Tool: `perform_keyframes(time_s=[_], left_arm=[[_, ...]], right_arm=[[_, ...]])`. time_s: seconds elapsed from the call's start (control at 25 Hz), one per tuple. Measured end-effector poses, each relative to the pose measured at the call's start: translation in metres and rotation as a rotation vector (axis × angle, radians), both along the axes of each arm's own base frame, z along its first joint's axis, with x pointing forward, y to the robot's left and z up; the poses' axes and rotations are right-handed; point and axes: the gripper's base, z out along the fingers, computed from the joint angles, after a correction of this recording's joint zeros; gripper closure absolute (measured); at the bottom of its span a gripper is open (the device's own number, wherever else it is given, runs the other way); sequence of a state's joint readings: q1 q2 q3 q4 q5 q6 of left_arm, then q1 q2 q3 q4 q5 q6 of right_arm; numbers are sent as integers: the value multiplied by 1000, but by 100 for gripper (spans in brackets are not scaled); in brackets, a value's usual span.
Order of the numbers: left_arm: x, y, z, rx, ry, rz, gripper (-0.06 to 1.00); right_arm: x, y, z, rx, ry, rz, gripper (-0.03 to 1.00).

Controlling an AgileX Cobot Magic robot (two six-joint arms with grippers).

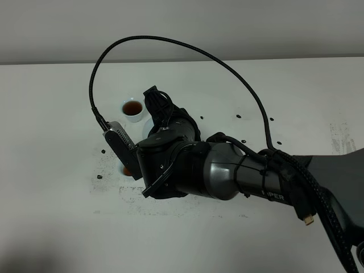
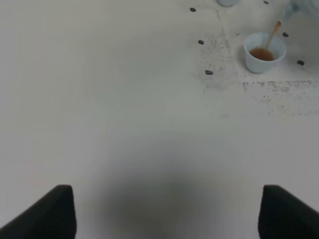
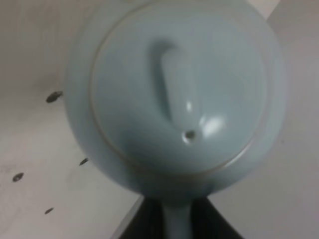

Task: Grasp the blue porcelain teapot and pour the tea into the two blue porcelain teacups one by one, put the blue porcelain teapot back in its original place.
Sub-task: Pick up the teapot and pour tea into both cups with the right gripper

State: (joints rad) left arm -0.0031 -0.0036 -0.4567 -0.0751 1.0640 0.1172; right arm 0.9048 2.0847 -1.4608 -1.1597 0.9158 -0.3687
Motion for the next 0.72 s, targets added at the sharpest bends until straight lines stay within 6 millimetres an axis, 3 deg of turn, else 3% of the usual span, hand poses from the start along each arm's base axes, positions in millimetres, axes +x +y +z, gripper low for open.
perform_keyframes(time_s=[0.72], left_arm=[[0, 0, 0, 0, 0, 0, 19]], right_arm=[[2, 1, 2, -31, -28, 30, 89]])
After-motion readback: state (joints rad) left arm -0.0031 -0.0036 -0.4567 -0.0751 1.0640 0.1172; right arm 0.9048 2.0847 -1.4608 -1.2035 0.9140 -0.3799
